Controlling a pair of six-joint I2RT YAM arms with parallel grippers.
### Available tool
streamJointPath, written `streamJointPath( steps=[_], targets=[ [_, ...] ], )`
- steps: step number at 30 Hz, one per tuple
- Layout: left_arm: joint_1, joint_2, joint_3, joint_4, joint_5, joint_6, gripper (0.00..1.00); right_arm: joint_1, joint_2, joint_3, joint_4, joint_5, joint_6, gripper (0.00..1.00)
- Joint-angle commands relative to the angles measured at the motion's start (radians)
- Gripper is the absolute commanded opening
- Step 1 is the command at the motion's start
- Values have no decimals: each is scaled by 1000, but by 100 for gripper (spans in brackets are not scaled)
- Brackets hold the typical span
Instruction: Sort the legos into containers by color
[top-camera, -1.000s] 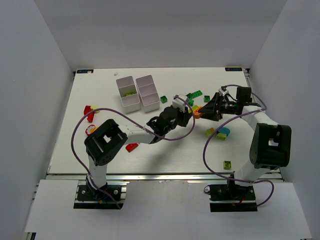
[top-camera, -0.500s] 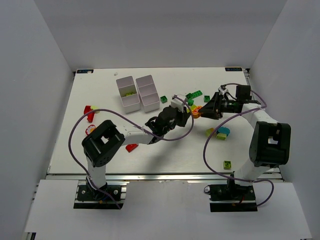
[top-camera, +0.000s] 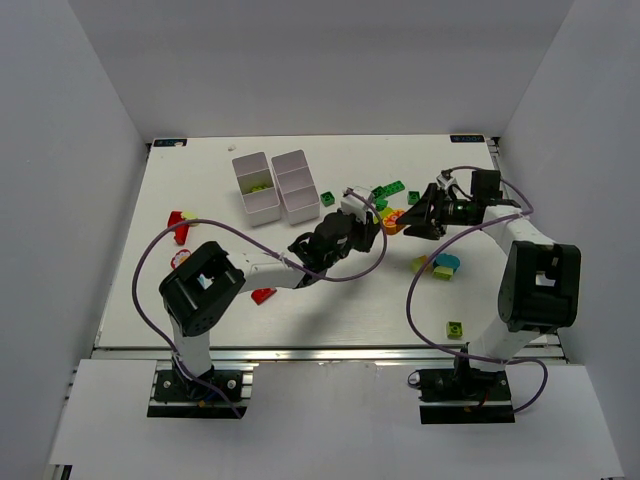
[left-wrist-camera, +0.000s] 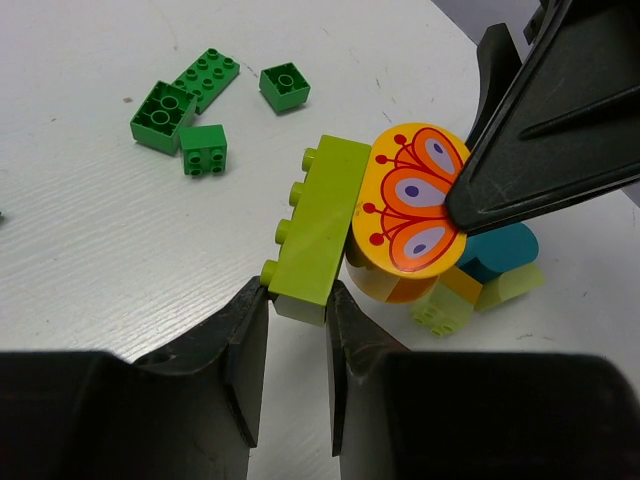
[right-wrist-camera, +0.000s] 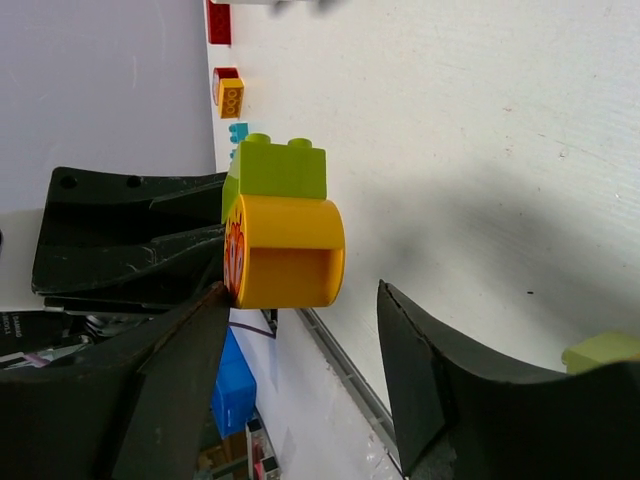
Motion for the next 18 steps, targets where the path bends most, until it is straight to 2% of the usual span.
streamJointPath(
  steps=[1, 9, 12, 13, 15, 16, 18],
  targets=[
    [-4, -79, -12, 39, 13, -2, 0, 11, 23, 43, 46, -20, 30, 65],
    [-5, -84, -15, 41, 13, -11, 0, 46, 53, 52, 108, -29, 99, 58],
    [-4, -87, -18, 41, 10, -11, 0, 51, 55, 48, 118, -34, 108, 43],
    [-4, -89, -18, 41, 8, -11, 0, 51, 58, 46, 121, -41, 108, 32],
    [1, -89, -16, 33, 0, -8, 0, 52, 56, 42, 128, -58, 112, 19],
    [2, -90, -15, 21, -1, -8, 0, 52, 56, 37, 129, -66, 110, 10],
    [18, -93, -19, 11, -9, -11, 0, 51, 52, 35, 128, -81, 104, 3]
  ],
)
